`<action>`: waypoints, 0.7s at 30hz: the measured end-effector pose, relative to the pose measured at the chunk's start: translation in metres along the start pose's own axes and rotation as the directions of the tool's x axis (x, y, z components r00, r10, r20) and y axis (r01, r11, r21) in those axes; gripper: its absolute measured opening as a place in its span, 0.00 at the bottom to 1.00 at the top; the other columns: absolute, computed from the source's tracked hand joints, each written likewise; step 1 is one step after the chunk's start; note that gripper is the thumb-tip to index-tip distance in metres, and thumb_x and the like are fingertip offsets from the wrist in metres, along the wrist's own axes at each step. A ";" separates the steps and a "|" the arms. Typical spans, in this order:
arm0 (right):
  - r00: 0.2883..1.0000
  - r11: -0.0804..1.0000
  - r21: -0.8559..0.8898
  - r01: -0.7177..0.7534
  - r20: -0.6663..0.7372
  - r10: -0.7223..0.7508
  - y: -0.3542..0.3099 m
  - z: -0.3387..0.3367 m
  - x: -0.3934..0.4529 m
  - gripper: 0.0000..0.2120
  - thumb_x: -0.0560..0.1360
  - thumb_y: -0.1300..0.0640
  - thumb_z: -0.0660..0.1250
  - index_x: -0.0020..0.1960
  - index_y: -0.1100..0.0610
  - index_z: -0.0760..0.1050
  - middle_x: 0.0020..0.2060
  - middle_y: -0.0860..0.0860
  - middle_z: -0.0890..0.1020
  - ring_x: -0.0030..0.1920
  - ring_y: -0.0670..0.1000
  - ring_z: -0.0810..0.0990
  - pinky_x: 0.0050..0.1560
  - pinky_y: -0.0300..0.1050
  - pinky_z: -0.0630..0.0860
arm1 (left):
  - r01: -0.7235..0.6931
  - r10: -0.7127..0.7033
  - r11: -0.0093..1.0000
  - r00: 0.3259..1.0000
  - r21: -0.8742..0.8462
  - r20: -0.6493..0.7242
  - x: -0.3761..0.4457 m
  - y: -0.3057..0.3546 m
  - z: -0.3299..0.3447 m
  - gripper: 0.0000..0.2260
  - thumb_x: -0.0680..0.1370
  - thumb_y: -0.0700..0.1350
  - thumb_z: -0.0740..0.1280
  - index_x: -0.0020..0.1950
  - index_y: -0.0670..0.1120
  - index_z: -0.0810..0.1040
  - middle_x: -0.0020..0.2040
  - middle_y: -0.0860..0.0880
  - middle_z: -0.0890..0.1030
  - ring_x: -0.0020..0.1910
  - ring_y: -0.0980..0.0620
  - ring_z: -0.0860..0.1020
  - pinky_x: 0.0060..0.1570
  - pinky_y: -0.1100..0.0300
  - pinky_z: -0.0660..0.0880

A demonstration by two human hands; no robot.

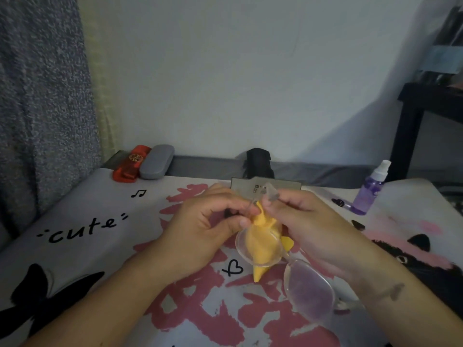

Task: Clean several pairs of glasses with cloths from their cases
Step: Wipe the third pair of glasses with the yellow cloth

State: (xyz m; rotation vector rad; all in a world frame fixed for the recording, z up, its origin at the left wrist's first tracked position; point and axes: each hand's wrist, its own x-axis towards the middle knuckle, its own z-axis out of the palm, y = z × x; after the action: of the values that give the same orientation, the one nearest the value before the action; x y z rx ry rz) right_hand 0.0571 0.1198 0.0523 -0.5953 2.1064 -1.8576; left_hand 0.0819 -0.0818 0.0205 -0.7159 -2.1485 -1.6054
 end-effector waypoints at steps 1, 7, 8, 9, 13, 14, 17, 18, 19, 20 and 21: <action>0.999 0.999 0.029 -0.016 0.030 0.016 0.002 -0.003 -0.001 0.28 0.76 0.41 0.66 0.48 0.69 0.78 0.37 0.59 0.77 0.39 0.52 0.77 0.42 0.46 0.76 | -0.009 0.009 1.000 1.000 0.021 -0.006 0.000 -0.001 0.000 0.07 0.76 0.47 0.72 0.54 0.53 0.86 0.46 0.48 0.83 0.48 0.46 0.80 0.53 0.51 0.78; 0.998 0.981 0.189 -0.035 0.048 0.027 0.006 -0.015 -0.002 0.06 0.79 0.59 0.68 0.45 0.56 0.83 0.39 0.58 0.81 0.36 0.52 0.80 0.34 0.44 0.77 | -0.065 0.067 0.994 0.997 0.086 -0.022 0.000 0.001 0.000 0.14 0.76 0.38 0.72 0.52 0.58 0.83 0.47 0.51 0.82 0.49 0.47 0.80 0.54 0.60 0.77; 0.999 0.983 0.176 -0.047 0.027 0.042 0.007 -0.014 -0.001 0.06 0.75 0.65 0.71 0.43 0.55 0.83 0.38 0.56 0.80 0.33 0.50 0.78 0.30 0.42 0.75 | -0.080 0.082 0.992 0.996 0.097 -0.018 0.000 0.001 0.001 0.13 0.76 0.39 0.72 0.52 0.57 0.83 0.47 0.52 0.82 0.50 0.47 0.80 0.54 0.60 0.76; 0.997 0.987 0.144 -0.069 0.040 0.064 0.009 -0.014 0.000 0.06 0.71 0.66 0.72 0.43 0.56 0.82 0.38 0.58 0.79 0.33 0.50 0.78 0.31 0.42 0.74 | -0.091 0.093 0.990 0.996 0.104 -0.016 0.000 0.001 0.001 0.12 0.76 0.39 0.73 0.52 0.57 0.84 0.47 0.52 0.82 0.49 0.47 0.80 0.54 0.60 0.76; 0.973 0.984 -0.013 -0.177 0.150 0.177 0.010 -0.010 -0.003 0.11 0.67 0.57 0.77 0.47 0.60 0.80 0.42 0.61 0.79 0.42 0.56 0.76 0.45 0.53 0.73 | -0.127 0.126 0.987 0.992 0.097 0.020 -0.002 -0.001 0.005 0.07 0.77 0.43 0.70 0.54 0.48 0.85 0.48 0.51 0.83 0.49 0.45 0.80 0.51 0.55 0.77; 0.969 0.982 -0.033 -0.188 0.160 0.191 0.010 -0.009 -0.004 0.13 0.66 0.56 0.77 0.47 0.61 0.81 0.42 0.59 0.80 0.42 0.55 0.76 0.46 0.51 0.73 | -0.128 0.127 0.988 0.992 0.084 0.025 -0.002 -0.001 0.006 0.07 0.77 0.43 0.70 0.54 0.48 0.85 0.49 0.51 0.83 0.49 0.45 0.80 0.51 0.53 0.77; 0.961 0.981 -0.016 -0.192 0.202 0.191 0.007 -0.005 -0.007 0.14 0.67 0.54 0.77 0.49 0.61 0.83 0.43 0.61 0.82 0.43 0.54 0.79 0.47 0.48 0.75 | -0.104 0.105 0.995 0.994 -0.005 0.024 -0.002 -0.002 0.008 0.07 0.77 0.43 0.72 0.54 0.50 0.84 0.48 0.53 0.84 0.48 0.45 0.81 0.50 0.49 0.77; 0.959 0.982 -0.004 -0.188 0.214 0.185 0.006 -0.004 -0.008 0.13 0.68 0.54 0.77 0.49 0.61 0.83 0.43 0.63 0.83 0.44 0.55 0.80 0.46 0.48 0.76 | -0.097 0.098 0.995 0.995 -0.024 0.029 -0.002 -0.002 0.009 0.08 0.76 0.43 0.72 0.54 0.50 0.84 0.48 0.55 0.85 0.47 0.46 0.81 0.50 0.49 0.77; 0.957 0.983 0.008 -0.185 0.231 0.178 0.006 -0.003 -0.009 0.12 0.69 0.55 0.76 0.48 0.61 0.83 0.43 0.62 0.84 0.44 0.55 0.80 0.46 0.46 0.77 | -0.095 0.096 0.995 0.995 -0.028 0.038 -0.002 -0.003 0.009 0.07 0.76 0.43 0.72 0.54 0.48 0.85 0.48 0.55 0.85 0.47 0.46 0.81 0.51 0.50 0.77; 0.954 0.985 0.007 -0.170 0.252 0.162 0.006 -0.002 -0.009 0.10 0.70 0.55 0.75 0.47 0.61 0.83 0.42 0.60 0.84 0.43 0.54 0.80 0.44 0.45 0.77 | -0.092 0.093 0.996 0.995 -0.019 0.047 -0.002 -0.004 0.010 0.06 0.76 0.43 0.72 0.53 0.46 0.85 0.48 0.54 0.85 0.47 0.47 0.82 0.51 0.50 0.77; 0.950 0.987 0.001 -0.158 0.272 0.152 0.006 -0.001 -0.010 0.08 0.71 0.56 0.74 0.46 0.60 0.83 0.41 0.58 0.84 0.42 0.53 0.80 0.44 0.44 0.76 | -0.091 0.091 0.996 0.995 -0.004 0.052 -0.002 -0.004 0.010 0.07 0.76 0.42 0.72 0.52 0.43 0.85 0.48 0.53 0.85 0.48 0.47 0.82 0.51 0.50 0.77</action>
State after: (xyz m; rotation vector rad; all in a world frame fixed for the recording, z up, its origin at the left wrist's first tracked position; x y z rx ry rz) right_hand 0.0645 0.1257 0.0463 -0.6204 1.8936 -1.6117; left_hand 0.0809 -0.0734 0.0131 -0.8524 -2.1190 -1.5583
